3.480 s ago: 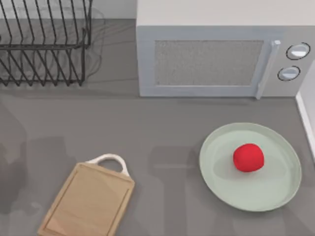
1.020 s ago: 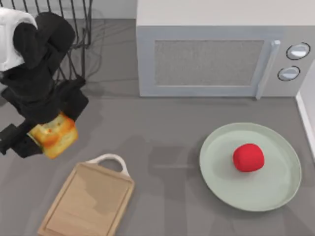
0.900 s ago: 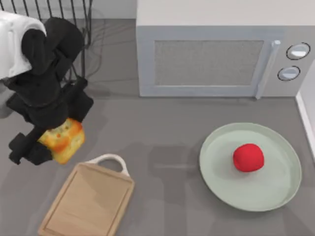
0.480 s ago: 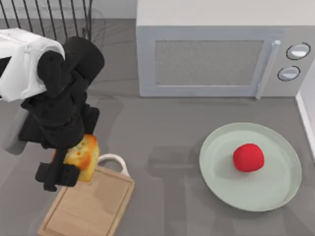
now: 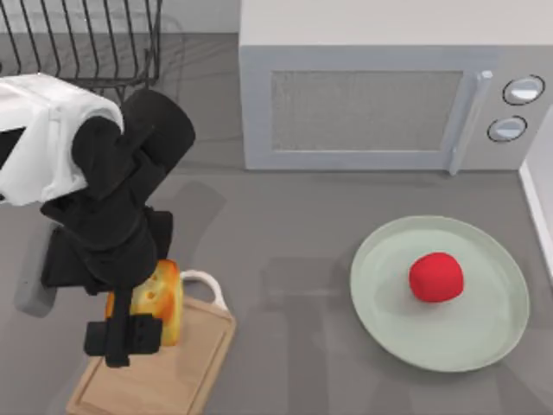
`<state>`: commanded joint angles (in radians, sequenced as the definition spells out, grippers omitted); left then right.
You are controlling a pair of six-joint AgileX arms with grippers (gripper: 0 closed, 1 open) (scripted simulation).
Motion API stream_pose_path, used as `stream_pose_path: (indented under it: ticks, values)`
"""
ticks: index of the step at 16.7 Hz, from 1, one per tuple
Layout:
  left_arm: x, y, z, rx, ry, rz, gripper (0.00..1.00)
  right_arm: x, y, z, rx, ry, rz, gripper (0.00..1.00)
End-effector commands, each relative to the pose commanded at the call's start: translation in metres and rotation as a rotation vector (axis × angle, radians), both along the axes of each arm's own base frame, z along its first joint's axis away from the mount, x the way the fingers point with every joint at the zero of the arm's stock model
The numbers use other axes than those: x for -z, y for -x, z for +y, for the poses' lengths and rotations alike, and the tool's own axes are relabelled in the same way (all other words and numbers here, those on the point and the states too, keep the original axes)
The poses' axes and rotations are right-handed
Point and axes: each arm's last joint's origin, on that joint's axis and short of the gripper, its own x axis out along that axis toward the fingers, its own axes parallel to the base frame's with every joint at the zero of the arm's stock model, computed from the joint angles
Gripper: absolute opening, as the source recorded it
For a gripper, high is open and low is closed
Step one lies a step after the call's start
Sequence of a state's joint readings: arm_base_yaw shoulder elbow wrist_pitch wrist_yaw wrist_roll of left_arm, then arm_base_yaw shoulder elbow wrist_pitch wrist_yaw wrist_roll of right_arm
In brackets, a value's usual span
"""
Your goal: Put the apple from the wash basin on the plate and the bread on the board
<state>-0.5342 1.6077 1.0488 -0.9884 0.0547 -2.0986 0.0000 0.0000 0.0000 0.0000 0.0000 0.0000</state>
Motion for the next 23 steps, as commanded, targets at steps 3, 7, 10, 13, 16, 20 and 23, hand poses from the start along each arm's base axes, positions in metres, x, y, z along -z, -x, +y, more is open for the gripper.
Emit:
stream_pose_path:
  ticks: [3, 7, 10, 13, 16, 20, 23]
  values:
    - [0.000, 0.001, 0.000, -0.008, 0.002, 0.004, 0.00, 0.000, 0.000, 0.000, 0.000, 0.000, 0.000, 1.00]
    - [0.001, 0.000, 0.001, -0.010, 0.001, 0.005, 0.00, 0.000, 0.000, 0.000, 0.000, 0.000, 0.000, 1.00]
    - [0.003, -0.001, 0.000, -0.010, 0.004, 0.000, 0.00, 0.000, 0.000, 0.000, 0.000, 0.000, 0.000, 1.00]
    - [0.012, -0.001, -0.002, -0.009, 0.011, -0.010, 0.00, 0.000, 0.000, 0.000, 0.000, 0.000, 0.000, 1.00]
    - [0.024, -0.001, -0.003, -0.008, 0.016, -0.017, 0.00, 0.000, 0.000, 0.000, 0.000, 0.000, 0.000, 1.00]
    - [0.040, 0.000, -0.004, -0.008, 0.009, -0.007, 0.00, 0.000, 0.000, 0.000, 0.000, 0.000, 0.000, 1.00]
    - [0.045, 0.002, -0.003, -0.008, 0.002, 0.004, 0.00, 0.000, 0.000, 0.000, 0.000, 0.000, 0.000, 1.00]
